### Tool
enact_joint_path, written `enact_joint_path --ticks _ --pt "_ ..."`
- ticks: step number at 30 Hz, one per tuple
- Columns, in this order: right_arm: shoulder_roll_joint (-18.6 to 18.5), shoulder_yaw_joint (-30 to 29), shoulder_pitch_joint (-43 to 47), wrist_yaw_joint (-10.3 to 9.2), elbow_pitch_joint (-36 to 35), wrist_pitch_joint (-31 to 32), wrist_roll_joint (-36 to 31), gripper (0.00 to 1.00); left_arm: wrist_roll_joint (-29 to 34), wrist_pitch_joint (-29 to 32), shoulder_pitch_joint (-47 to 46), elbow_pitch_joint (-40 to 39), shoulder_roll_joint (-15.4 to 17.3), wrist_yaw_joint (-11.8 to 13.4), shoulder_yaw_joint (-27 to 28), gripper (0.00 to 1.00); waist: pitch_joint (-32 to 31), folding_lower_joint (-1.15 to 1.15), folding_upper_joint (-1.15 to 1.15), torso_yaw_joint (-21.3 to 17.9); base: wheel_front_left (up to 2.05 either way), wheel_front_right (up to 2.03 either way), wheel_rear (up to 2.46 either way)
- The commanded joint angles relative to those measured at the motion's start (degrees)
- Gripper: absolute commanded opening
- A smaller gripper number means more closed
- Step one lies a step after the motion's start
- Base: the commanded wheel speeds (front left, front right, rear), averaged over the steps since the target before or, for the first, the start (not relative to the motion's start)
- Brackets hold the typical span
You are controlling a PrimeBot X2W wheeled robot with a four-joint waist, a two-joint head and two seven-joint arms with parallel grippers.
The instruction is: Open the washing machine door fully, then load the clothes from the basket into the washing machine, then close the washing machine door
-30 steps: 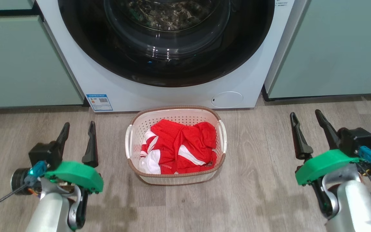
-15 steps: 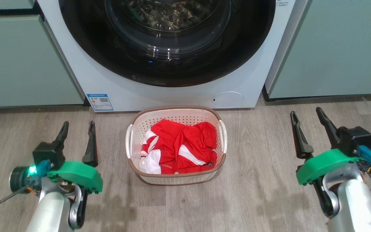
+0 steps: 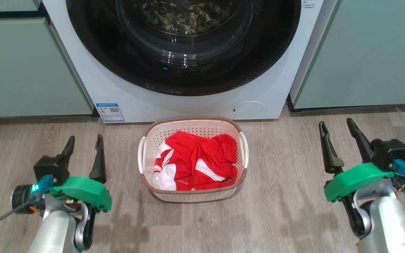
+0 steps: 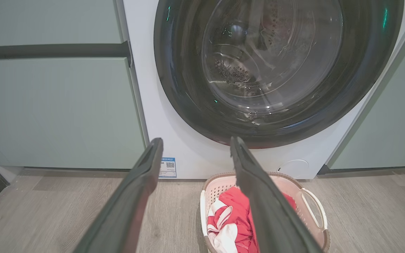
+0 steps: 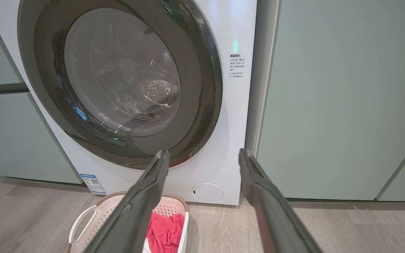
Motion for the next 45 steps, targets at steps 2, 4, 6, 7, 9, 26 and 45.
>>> enact_joint_path --ticks 2,4,6,7,9,26,45 --pt "0.1 1.4 -1.6 0.0 -2.0 0.0 -0.1 1.0 0.0 0.0 -2.9 -1.5 1.5 0.7 1.9 1.0 0.1 0.0 0.0 0.1 0.0 0.0 0.0" --pt "0.1 1.4 -1.5 0.0 -2.0 0.1 -0.1 1.0 0.0 0.1 -2.9 -1.5 1.6 0.8 1.8 1.0 0.1 0.0 0.0 0.1 0.0 0.0 0.0" --pt "0.1 1.4 -1.5 0.0 -2.0 0.1 -0.1 1.0 0.0 0.1 -2.9 -1.4 1.7 0.9 1.7 1.0 0.0 0.0 0.0 0.2 0.0 0.0 0.0" --pt "0.1 1.5 -1.5 0.0 -2.0 0.1 0.0 1.0 0.1 0.1 -2.9 -1.4 1.7 1.0 1.6 1.0 0.0 0.0 0.0 0.2 0.0 0.0 0.0" --pt "0.1 1.5 -1.5 0.0 -2.0 0.1 0.0 1.0 0.2 0.0 -3.0 -1.4 1.8 1.2 1.5 1.0 0.0 0.0 0.0 0.2 0.0 0.0 0.0" --pt "0.1 1.5 -1.8 0.0 -1.7 -0.1 0.5 1.0 1.0 -0.8 -3.4 -1.2 3.0 1.7 0.4 1.0 0.4 0.0 0.0 -0.1 0.5 0.5 -1.0" --pt "0.1 1.0 -2.2 0.0 -1.1 -0.8 1.4 1.0 0.3 -1.4 -4.2 -1.7 3.5 1.8 -0.3 1.0 1.2 0.0 0.0 -1.0 1.18 1.18 -2.36"
